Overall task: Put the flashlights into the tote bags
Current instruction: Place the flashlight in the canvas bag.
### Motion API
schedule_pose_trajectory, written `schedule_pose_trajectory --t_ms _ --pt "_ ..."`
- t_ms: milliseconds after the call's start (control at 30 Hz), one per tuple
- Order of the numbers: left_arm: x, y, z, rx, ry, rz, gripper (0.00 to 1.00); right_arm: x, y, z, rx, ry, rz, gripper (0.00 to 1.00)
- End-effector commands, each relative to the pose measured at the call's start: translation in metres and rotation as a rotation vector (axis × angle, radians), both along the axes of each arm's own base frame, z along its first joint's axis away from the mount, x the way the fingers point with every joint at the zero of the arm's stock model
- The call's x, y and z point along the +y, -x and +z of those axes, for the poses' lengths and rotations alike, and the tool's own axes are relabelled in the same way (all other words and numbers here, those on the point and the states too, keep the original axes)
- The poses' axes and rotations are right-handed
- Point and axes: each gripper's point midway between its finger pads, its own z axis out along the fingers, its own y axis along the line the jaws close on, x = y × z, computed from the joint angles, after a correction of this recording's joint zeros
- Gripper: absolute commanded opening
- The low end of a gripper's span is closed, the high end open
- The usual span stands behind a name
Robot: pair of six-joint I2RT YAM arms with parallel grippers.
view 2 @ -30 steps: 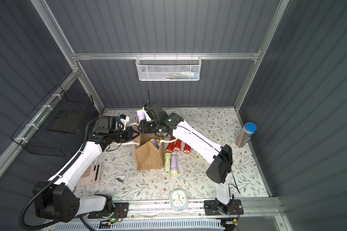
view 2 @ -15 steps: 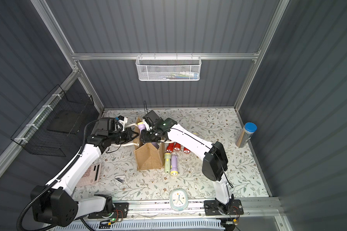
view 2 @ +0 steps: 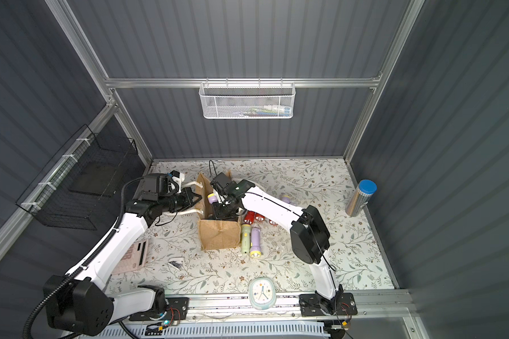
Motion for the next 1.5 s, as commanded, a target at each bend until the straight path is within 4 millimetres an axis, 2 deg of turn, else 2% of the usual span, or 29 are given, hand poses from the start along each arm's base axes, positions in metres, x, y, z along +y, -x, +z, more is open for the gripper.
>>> schedule_pose_trajectory --t_ms 0,233,300,367,467,667,800,833,867,900,967,1200,1300,1467 --pt "0.002 -0.001 0.002 -0.016 0.014 0.01 0.0 -0.013 0.008 -0.029 0.039 0.131 0.021 0.0" --pt "0.001 -0.002 -0.001 -0.013 0.016 0.005 0.0 -0.019 0.004 -0.054 0.075 0.229 0.001 0.0" --pt "0.002 -0.002 -0.002 -0.012 0.014 0.004 0.0 -0.02 0.004 -0.059 0.079 0.244 0.002 0.03" --pt "0.001 -0.002 -0.004 -0.007 0.012 0.003 0.0 -0.018 0.004 -0.061 0.081 0.241 0.006 0.09" --pt "0.002 -0.003 -0.008 -0.001 0.006 0.007 0.0 -0.016 0.003 -0.062 0.086 0.243 0.011 0.26" --pt "0.003 -0.004 -0.011 0.005 -0.003 0.005 0.0 -0.018 0.0 -0.057 0.074 0.27 0.003 0.46" --pt "0.005 -0.004 -0.011 0.007 -0.024 0.004 0.0 -0.015 -0.003 -0.035 0.038 0.231 0.009 0.56" --pt "0.005 -0.004 -0.01 0.005 -0.03 0.004 0.0 -0.011 -0.003 -0.027 0.029 0.205 0.021 0.6" --pt "0.006 -0.004 -0.01 0.005 -0.035 0.004 0.0 -0.008 -0.003 -0.018 0.018 0.177 0.029 0.7" --pt "0.006 -0.003 -0.01 0.005 -0.038 0.004 0.0 -0.006 -0.002 -0.011 0.01 0.152 0.041 0.73" --pt "0.007 -0.004 -0.009 0.0 -0.04 0.006 0.0 0.001 -0.001 0.007 -0.012 0.093 0.063 0.73" --pt "0.01 -0.006 -0.006 -0.009 -0.066 0.007 0.0 0.007 0.003 0.065 -0.1 -0.041 0.099 0.72" --pt "0.011 -0.006 -0.005 -0.012 -0.083 0.0 0.0 0.001 0.005 0.093 -0.162 -0.091 0.101 0.74" --pt "0.012 -0.007 -0.005 -0.006 -0.104 -0.013 0.0 -0.023 0.003 0.134 -0.303 -0.132 0.054 0.8"
